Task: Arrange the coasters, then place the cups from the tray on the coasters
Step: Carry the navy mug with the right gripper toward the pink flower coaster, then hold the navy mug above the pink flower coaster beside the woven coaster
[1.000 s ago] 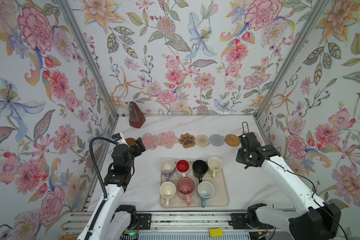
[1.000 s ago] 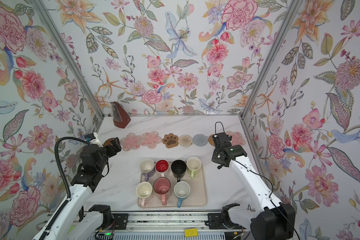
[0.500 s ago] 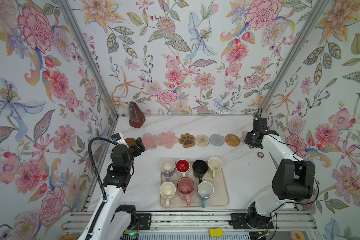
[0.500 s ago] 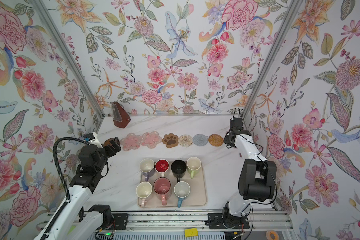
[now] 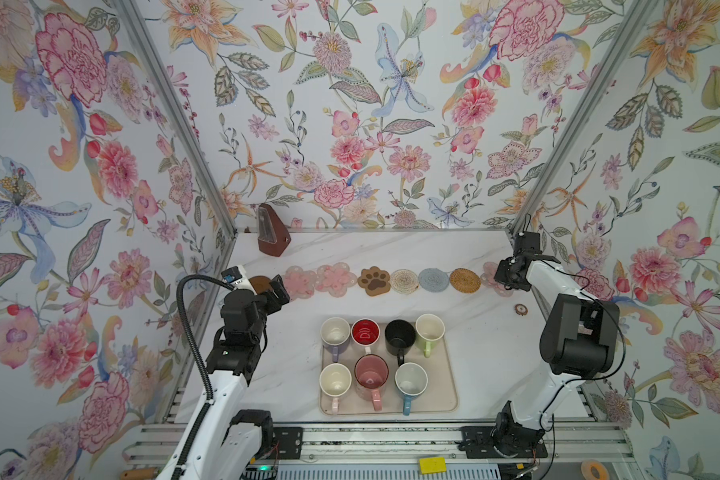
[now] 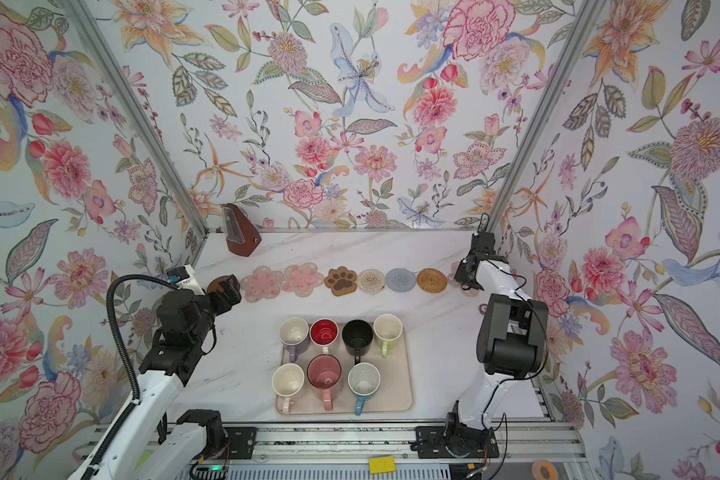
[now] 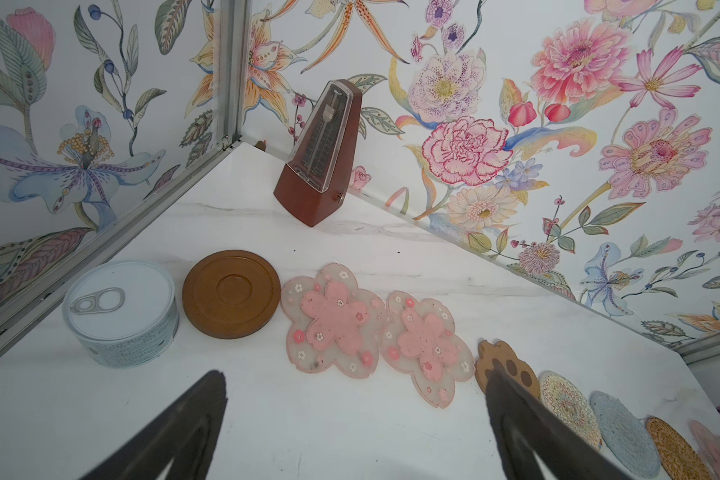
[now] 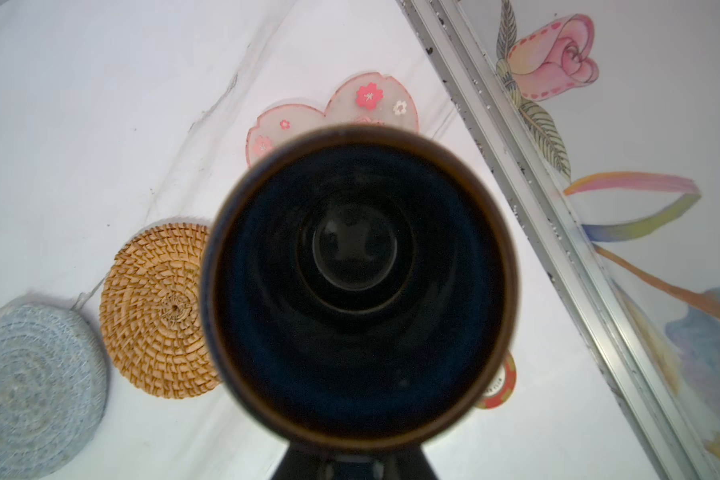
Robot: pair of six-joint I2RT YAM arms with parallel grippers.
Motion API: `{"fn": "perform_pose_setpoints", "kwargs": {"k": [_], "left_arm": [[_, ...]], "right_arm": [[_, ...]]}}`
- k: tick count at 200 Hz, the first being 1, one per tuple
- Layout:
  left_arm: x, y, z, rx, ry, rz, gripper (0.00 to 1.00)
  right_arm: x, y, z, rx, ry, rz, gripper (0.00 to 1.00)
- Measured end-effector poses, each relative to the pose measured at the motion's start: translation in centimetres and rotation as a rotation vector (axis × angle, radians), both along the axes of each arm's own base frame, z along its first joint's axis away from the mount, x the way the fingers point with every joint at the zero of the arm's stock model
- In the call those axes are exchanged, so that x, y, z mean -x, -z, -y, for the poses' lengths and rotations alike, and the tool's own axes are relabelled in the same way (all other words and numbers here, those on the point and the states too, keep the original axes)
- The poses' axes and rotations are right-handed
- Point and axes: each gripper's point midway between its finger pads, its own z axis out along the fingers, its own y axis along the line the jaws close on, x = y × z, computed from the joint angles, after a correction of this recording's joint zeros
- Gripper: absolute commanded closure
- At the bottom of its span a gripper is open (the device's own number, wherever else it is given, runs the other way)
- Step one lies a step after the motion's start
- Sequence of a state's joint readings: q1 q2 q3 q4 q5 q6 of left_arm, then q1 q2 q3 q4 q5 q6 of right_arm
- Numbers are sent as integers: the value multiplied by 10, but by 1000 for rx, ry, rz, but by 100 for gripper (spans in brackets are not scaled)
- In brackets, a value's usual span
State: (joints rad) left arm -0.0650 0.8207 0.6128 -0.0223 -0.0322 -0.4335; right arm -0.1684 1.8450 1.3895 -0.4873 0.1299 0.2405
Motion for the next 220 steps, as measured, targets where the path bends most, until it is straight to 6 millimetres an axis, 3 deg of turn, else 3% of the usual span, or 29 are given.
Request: {"fn": "perform_pose_setpoints", "kwargs": {"k": [80, 220], "left_arm": [[-1, 2, -2, 0, -4, -6, 1], [-1, 2, -4, 0, -12, -6, 1]], "right_arm": [[-17, 17, 4, 10, -22, -25, 100], [-16, 41, 10, -3, -18, -72, 100]]}}
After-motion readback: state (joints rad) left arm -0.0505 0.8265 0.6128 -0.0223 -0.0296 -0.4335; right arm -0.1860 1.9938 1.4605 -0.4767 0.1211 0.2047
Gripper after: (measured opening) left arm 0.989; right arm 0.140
